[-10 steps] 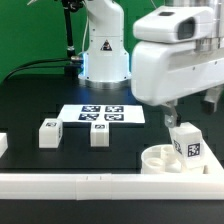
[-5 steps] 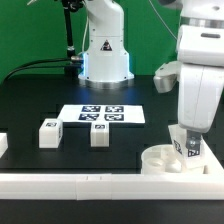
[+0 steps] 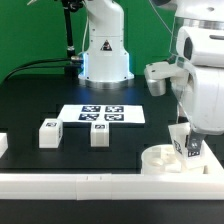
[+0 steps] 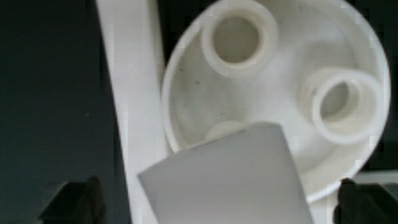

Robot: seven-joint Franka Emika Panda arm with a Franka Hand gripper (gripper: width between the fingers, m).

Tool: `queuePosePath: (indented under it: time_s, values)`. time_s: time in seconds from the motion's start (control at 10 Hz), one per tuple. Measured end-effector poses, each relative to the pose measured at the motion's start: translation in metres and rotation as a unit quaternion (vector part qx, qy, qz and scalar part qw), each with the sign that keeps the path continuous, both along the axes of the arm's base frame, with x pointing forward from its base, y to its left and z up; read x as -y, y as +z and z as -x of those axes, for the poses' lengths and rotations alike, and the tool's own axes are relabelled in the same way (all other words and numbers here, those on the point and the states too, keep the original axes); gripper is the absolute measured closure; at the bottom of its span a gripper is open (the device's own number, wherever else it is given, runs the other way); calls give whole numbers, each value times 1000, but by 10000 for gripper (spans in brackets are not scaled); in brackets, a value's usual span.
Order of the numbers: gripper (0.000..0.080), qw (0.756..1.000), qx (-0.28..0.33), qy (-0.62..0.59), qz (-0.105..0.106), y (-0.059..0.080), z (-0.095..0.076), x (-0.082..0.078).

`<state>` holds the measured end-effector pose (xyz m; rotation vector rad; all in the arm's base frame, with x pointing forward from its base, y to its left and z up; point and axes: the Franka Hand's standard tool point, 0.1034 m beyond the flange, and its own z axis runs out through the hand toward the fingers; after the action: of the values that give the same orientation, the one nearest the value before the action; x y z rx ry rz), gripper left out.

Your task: Assemble stool

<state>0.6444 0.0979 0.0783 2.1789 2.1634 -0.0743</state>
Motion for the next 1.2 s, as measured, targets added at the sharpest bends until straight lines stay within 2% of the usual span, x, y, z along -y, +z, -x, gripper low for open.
queuePosePath:
  time_s: [0.2,0.3,0.4,0.5,0.6,0.9,1.0,1.2]
  values:
    - [151,1000,0,-2,0,0,0,1]
    - [278,1000,2,-20,0,0,0,1]
    - [278,1000,2,-27,0,0,0,2]
    - [426,997,2,-72,-1,0,1,2]
    - [461,992,3,-124,0,0,3,2]
    - [461,974,8,-225,1,-1,4,3]
    - [461,959,11,-283,1,-1,4,6]
    - [461,912,20,-410,3,-1,5,6]
